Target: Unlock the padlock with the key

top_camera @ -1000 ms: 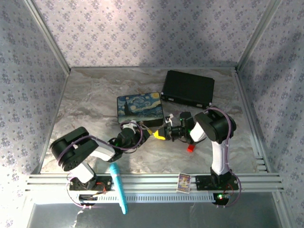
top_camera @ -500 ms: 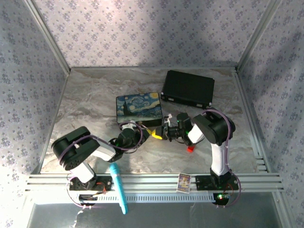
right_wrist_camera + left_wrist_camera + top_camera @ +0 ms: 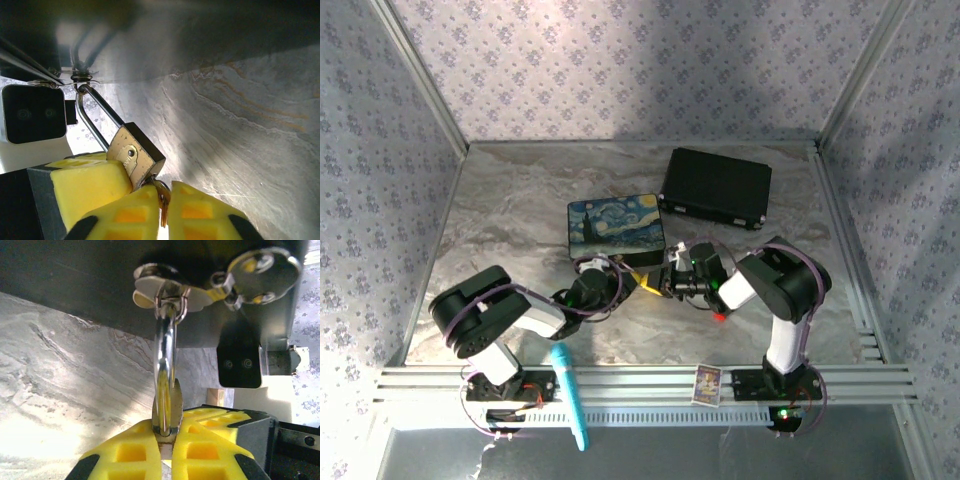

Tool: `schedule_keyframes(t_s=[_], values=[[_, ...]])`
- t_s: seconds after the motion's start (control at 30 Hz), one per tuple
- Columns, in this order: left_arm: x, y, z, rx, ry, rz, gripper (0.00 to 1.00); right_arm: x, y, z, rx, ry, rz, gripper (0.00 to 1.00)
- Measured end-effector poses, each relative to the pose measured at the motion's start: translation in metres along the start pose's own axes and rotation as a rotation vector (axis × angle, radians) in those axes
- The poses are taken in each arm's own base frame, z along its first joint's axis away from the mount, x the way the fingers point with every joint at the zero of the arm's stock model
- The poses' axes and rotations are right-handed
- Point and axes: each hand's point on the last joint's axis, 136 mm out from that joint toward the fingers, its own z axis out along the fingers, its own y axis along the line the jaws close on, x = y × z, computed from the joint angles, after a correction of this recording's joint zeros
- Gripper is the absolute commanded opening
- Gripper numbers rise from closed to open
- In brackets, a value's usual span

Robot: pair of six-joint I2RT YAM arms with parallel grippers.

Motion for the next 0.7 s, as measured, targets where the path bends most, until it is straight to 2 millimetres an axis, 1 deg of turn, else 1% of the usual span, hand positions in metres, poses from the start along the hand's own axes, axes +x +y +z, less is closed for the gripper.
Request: schedule_keyframes(t_s=[0.17, 0.33, 0.47, 0.57, 0.6, 0.63, 0.67, 0.7], values=[[0.003, -0.002, -0.003, -0.008, 0.017, 0.002, 0.00, 0.004, -0.001, -0.005, 0.020, -0.003, -0.030, 0.27], [0.008, -0.008, -0.010, -0.007, 0.051, 0.005, 0.00, 0.007, 0.000, -0.016, 0.067, -0.015, -0.084, 0.30], [0.011, 0.001, -0.015, -0.057, 0.076, 0.023, 0.00, 0.008, 0.003, -0.024, 0.113, -0.022, -0.171, 0.31], [0.012, 0.002, -0.018, -0.071, 0.085, 0.039, 0.00, 0.014, -0.001, -0.028, 0.163, -0.010, -0.224, 0.33], [0.012, 0.002, -0.018, -0.074, 0.087, 0.044, 0.00, 0.016, -0.004, -0.029, 0.185, -0.005, -0.244, 0.40], [0.012, 0.002, -0.018, -0.077, 0.089, 0.046, 0.00, 0.019, -0.006, -0.029, 0.205, 0.001, -0.267, 0.52], [0.013, 0.002, -0.018, -0.078, 0.091, 0.048, 0.00, 0.021, -0.008, -0.031, 0.229, 0.002, -0.289, 0.56], [0.013, 0.002, -0.018, -0.078, 0.093, 0.048, 0.00, 0.023, -0.010, -0.032, 0.260, 0.003, -0.321, 0.56]])
